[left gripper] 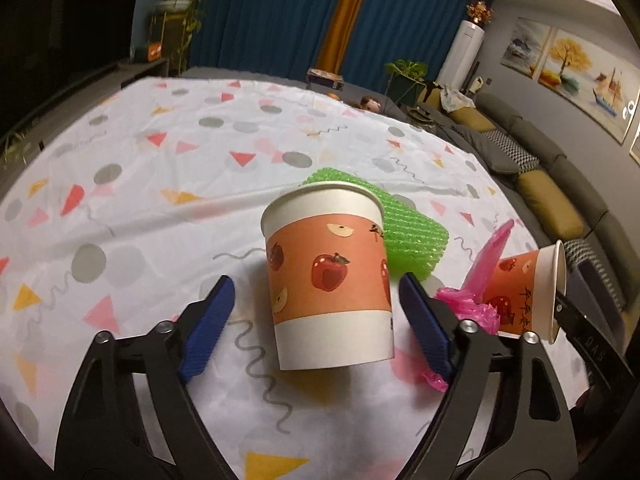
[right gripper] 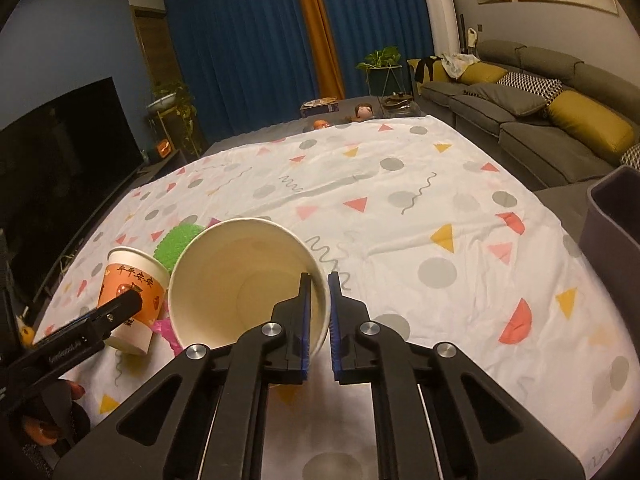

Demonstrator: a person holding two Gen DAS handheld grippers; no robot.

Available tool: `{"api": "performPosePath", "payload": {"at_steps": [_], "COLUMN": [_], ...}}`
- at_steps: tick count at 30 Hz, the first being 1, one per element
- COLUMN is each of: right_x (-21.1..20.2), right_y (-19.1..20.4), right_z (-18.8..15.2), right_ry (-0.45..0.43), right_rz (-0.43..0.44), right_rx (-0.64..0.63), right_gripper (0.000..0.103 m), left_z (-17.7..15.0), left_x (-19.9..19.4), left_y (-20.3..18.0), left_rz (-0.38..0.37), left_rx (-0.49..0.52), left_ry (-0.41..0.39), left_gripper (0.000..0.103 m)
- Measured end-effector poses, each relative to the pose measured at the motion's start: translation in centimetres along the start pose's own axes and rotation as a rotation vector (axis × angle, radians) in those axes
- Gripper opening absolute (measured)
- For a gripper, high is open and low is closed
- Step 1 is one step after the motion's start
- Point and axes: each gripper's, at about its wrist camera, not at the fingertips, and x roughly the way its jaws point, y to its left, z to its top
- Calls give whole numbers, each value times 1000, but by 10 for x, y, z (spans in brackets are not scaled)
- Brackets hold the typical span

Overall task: Collect trash
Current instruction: 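Grasp the apple-print cup with the left gripper while the right grasps the orange text cup rim, then carry both paper cups over the grey bin with both grippers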

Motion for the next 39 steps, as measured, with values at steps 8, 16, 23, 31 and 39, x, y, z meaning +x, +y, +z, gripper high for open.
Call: {"api": "performPosePath", "payload": {"at_steps": [8, 16, 23, 31, 39], "right_x": [-5, -21, -56, -102, -142], "right_y": [1, 0, -10, -30, -59], "right_z": [1, 1, -1, -2, -11], "right_ry": [-22, -56, -106, -170, -221], "right_rz": [8, -13, -52, -88, -116], "right_rx": [-11, -16, -26, -12, 16], "right_gripper": [6, 6, 6, 6, 6], "left_z": [0, -1, -6, -18, -34], "left_x": [4, -16, -39, -69, -90], "left_y": [6, -1, -13, -36, -86], "left_rz": [-52, -48, -49, -77, -140], "left_rx": [-32, 9, 48, 85, 157], "left_ry": [15, -32, -64, -92, -108], "left_gripper": [58, 58, 58, 58, 58]}}
